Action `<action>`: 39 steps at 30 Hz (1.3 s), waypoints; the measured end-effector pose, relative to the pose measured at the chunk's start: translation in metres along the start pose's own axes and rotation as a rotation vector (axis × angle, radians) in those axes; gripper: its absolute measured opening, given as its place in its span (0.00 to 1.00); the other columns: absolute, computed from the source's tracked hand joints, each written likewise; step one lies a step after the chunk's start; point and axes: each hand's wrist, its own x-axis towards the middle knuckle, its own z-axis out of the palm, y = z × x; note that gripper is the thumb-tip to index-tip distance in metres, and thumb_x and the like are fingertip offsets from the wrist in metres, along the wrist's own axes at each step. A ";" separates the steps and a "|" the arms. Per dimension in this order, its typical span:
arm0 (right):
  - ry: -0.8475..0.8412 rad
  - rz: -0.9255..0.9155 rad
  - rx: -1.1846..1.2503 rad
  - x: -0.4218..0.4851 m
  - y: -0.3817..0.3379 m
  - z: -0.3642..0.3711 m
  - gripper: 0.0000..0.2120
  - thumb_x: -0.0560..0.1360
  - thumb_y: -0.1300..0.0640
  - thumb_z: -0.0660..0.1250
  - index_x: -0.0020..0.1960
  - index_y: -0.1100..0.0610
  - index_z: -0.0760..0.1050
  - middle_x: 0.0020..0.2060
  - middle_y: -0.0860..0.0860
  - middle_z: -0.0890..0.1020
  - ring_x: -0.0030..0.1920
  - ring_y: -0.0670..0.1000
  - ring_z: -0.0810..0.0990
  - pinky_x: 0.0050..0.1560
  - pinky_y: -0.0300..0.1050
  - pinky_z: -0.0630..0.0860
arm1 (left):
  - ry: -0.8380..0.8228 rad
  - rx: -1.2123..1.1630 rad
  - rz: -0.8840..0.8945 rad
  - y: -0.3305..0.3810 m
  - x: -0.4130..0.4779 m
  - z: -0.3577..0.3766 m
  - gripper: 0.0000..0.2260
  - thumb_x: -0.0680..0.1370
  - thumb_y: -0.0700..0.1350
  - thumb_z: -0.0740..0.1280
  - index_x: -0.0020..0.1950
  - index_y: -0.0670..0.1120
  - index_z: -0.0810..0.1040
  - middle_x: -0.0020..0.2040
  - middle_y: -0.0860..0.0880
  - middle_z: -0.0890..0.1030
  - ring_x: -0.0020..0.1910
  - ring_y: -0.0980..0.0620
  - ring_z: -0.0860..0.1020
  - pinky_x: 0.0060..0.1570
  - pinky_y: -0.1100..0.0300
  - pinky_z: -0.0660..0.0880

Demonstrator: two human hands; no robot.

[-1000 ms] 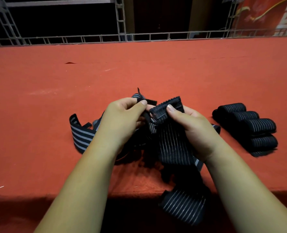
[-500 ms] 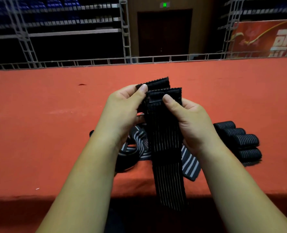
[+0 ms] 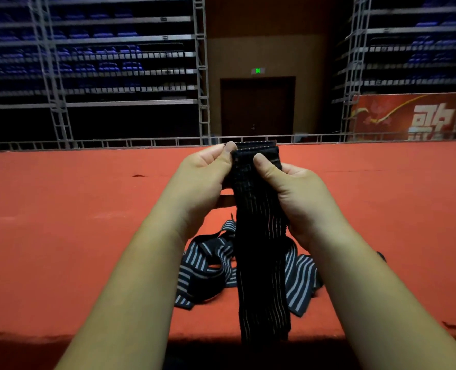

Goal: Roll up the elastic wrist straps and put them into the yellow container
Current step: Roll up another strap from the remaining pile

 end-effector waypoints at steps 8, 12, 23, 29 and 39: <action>0.037 -0.002 -0.042 -0.013 -0.010 0.011 0.18 0.81 0.46 0.74 0.54 0.63 0.87 0.46 0.62 0.89 0.45 0.63 0.89 0.43 0.55 0.86 | -0.042 0.001 -0.031 0.008 -0.015 -0.006 0.17 0.90 0.52 0.58 0.66 0.46 0.84 0.60 0.42 0.88 0.59 0.43 0.87 0.51 0.48 0.85; 0.095 -0.032 -0.126 -0.015 -0.003 0.014 0.18 0.81 0.45 0.74 0.50 0.61 0.88 0.43 0.59 0.90 0.50 0.66 0.89 0.51 0.64 0.85 | -0.050 0.050 -0.029 0.007 -0.018 -0.008 0.16 0.91 0.50 0.59 0.65 0.47 0.86 0.59 0.42 0.88 0.57 0.43 0.88 0.49 0.49 0.85; 0.162 0.074 -0.267 -0.012 0.006 0.008 0.24 0.74 0.35 0.78 0.47 0.55 0.78 0.37 0.50 0.87 0.34 0.50 0.84 0.38 0.47 0.80 | -0.061 0.121 0.003 -0.008 -0.020 -0.008 0.12 0.89 0.46 0.63 0.65 0.45 0.85 0.54 0.43 0.89 0.55 0.46 0.89 0.47 0.50 0.86; 0.190 -0.001 -0.255 -0.006 0.006 0.006 0.25 0.79 0.34 0.72 0.57 0.57 0.78 0.46 0.48 0.88 0.41 0.45 0.86 0.41 0.45 0.80 | 0.035 0.001 -0.022 -0.008 -0.013 0.002 0.13 0.89 0.46 0.62 0.61 0.45 0.86 0.46 0.47 0.89 0.41 0.50 0.87 0.33 0.57 0.81; 0.025 0.074 -0.127 -0.008 0.036 -0.002 0.17 0.80 0.45 0.74 0.51 0.59 0.80 0.44 0.56 0.87 0.45 0.56 0.85 0.50 0.58 0.79 | 0.143 -0.115 -0.160 -0.043 0.006 -0.001 0.14 0.89 0.47 0.64 0.59 0.40 0.85 0.47 0.40 0.88 0.41 0.47 0.86 0.40 0.55 0.83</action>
